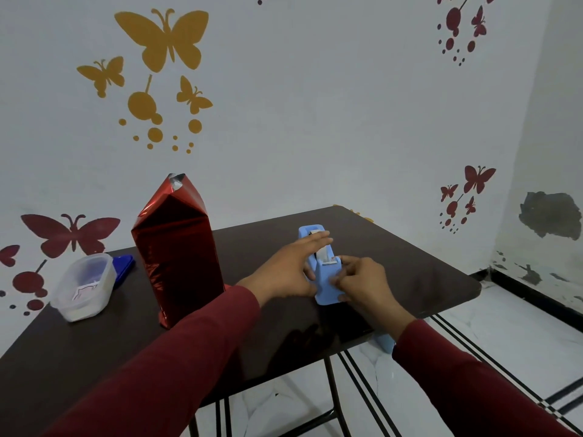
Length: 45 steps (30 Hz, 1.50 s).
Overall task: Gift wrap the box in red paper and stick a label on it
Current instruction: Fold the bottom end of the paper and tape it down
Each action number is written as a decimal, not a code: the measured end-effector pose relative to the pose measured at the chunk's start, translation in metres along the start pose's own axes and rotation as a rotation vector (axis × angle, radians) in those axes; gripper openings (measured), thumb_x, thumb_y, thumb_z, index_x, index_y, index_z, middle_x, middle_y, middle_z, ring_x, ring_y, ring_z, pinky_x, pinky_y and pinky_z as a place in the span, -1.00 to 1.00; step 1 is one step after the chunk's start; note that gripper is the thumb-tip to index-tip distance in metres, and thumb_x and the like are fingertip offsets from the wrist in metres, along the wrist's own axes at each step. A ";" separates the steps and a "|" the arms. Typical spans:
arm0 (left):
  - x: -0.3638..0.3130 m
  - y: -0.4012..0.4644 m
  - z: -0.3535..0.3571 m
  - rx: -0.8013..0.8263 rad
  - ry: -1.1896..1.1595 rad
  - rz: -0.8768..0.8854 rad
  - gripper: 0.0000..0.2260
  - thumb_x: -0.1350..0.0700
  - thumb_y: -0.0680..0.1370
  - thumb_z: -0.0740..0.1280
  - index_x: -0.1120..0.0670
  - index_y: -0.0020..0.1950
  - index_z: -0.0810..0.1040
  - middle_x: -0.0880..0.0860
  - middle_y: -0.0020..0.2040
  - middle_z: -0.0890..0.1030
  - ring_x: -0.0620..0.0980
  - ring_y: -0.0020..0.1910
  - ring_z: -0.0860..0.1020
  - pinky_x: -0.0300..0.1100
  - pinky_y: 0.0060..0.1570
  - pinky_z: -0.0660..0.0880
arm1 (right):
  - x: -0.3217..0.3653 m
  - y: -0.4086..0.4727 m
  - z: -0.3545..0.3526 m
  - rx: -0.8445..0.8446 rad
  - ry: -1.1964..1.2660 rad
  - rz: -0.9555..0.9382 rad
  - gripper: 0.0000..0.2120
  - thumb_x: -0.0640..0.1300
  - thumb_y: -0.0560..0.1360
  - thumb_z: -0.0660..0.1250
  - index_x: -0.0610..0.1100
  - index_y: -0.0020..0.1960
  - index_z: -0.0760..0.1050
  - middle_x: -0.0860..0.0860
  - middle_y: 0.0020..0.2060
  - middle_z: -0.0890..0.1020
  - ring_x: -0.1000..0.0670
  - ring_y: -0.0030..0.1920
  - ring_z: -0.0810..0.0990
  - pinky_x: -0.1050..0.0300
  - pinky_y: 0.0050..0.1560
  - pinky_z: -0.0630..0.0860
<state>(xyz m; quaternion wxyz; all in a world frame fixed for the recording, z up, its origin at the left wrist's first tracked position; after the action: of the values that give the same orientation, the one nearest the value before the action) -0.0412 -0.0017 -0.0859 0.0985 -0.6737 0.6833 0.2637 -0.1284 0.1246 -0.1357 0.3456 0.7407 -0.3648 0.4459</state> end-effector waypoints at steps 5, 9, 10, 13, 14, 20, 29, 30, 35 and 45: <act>-0.009 0.001 -0.010 -0.080 0.030 0.000 -0.37 0.18 0.42 0.49 -0.18 0.46 0.48 -0.20 -0.05 0.54 -0.28 -0.26 0.52 -0.33 -0.17 0.46 | -0.026 -0.013 0.000 0.127 0.296 -0.028 -0.79 -0.22 0.57 0.45 -0.39 -0.11 0.66 0.20 0.29 0.60 0.02 0.11 0.70 0.02 0.04 0.70; -0.019 0.008 -0.003 -0.075 0.058 0.020 -0.60 0.08 0.51 0.45 -0.17 0.34 0.59 -0.23 -0.06 0.53 -0.45 -0.26 0.48 -0.38 -0.23 0.37 | -0.035 -0.023 -0.011 0.002 0.675 0.032 -0.65 0.02 0.67 0.26 -0.21 0.18 0.67 -0.10 0.09 0.74 -0.04 0.11 0.73 -0.07 0.11 0.67; -0.024 0.010 0.001 -0.060 0.072 0.046 -0.63 0.05 0.53 0.44 -0.18 0.33 0.59 -0.25 0.02 0.56 -0.46 -0.19 0.49 -0.36 -0.18 0.40 | -0.035 -0.023 -0.015 -0.034 0.710 0.038 -0.58 0.06 0.68 0.22 -0.26 0.16 0.66 -0.10 0.05 0.75 -0.06 0.10 0.73 -0.11 0.10 0.66; -0.036 0.017 0.011 -0.026 0.119 0.093 -0.68 -0.05 0.57 0.41 -0.21 0.33 0.58 -0.26 0.25 0.58 -0.31 0.13 0.53 -0.21 0.11 0.53 | -0.034 -0.024 -0.019 -0.059 0.735 0.016 -0.48 0.10 0.70 0.15 -0.31 -0.02 0.66 -0.03 0.04 0.76 -0.06 0.11 0.73 -0.12 0.07 0.66; -0.039 0.021 0.013 -0.018 0.147 0.094 -0.69 -0.06 0.58 0.40 -0.22 0.33 0.57 -0.26 0.26 0.59 -0.29 0.16 0.52 -0.19 0.15 0.53 | -0.033 -0.024 -0.019 -0.055 0.738 -0.002 -0.47 0.09 0.71 0.13 -0.30 -0.06 0.66 -0.01 0.04 0.76 -0.06 0.11 0.73 -0.09 0.06 0.65; -0.052 0.032 0.015 -0.012 0.229 0.095 -0.81 0.01 0.56 0.39 -0.17 0.15 0.67 -0.21 -0.05 0.69 -0.25 -0.02 0.60 -0.19 0.00 0.58 | -0.042 -0.020 -0.018 -0.047 0.724 0.023 -0.43 0.11 0.70 0.14 -0.37 0.00 0.66 -0.04 0.06 0.76 -0.06 0.12 0.73 -0.10 0.16 0.61; -0.046 0.030 0.017 -0.040 0.121 0.001 -0.71 -0.02 0.42 0.34 -0.15 0.12 0.65 -0.27 -0.09 0.66 -0.28 -0.05 0.63 -0.06 0.05 0.64 | -0.048 -0.019 -0.017 -0.017 0.717 0.123 -0.45 0.19 0.69 0.13 -0.22 0.15 0.70 0.00 0.06 0.76 -0.04 0.18 0.70 -0.06 0.26 0.56; -0.045 0.030 0.017 -0.039 0.118 -0.002 -0.69 -0.05 0.41 0.35 -0.15 0.13 0.65 -0.28 -0.09 0.66 -0.28 -0.04 0.62 -0.06 0.06 0.64 | -0.048 -0.019 -0.017 -0.015 0.714 0.124 -0.45 0.19 0.69 0.13 -0.21 0.16 0.70 -0.01 0.07 0.76 -0.04 0.19 0.69 -0.06 0.27 0.55; -0.045 0.033 0.019 -0.016 0.174 0.023 -0.73 0.00 0.50 0.46 -0.11 0.19 0.63 -0.25 -0.07 0.66 -0.28 -0.03 0.61 -0.09 0.07 0.62 | -0.049 -0.018 -0.017 -0.015 0.723 0.127 -0.45 0.20 0.68 0.13 -0.22 0.18 0.68 -0.04 0.07 0.76 -0.04 0.18 0.70 -0.04 0.24 0.57; -0.049 0.041 0.012 -0.049 0.145 -0.016 -0.79 0.17 0.51 0.42 -0.02 0.13 0.67 -0.18 -0.14 0.71 -0.32 -0.11 0.63 -0.26 -0.01 0.58 | -0.054 -0.018 -0.025 -0.089 0.967 0.218 -0.62 -0.29 0.56 0.34 0.02 0.31 0.57 -0.05 0.14 0.73 -0.08 0.16 0.71 -0.03 0.15 0.58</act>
<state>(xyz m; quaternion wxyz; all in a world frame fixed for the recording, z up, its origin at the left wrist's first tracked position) -0.0806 0.0448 -0.0623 0.0342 -0.6986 0.6767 0.2298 -0.1415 0.1671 -0.1787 0.4579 0.3911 -0.2568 0.7560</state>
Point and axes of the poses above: each hand's wrist, its own y-axis towards the middle knuckle, its own z-axis out of the palm, x = y × z, the point moved 7 cm from there along y, towards the middle knuckle
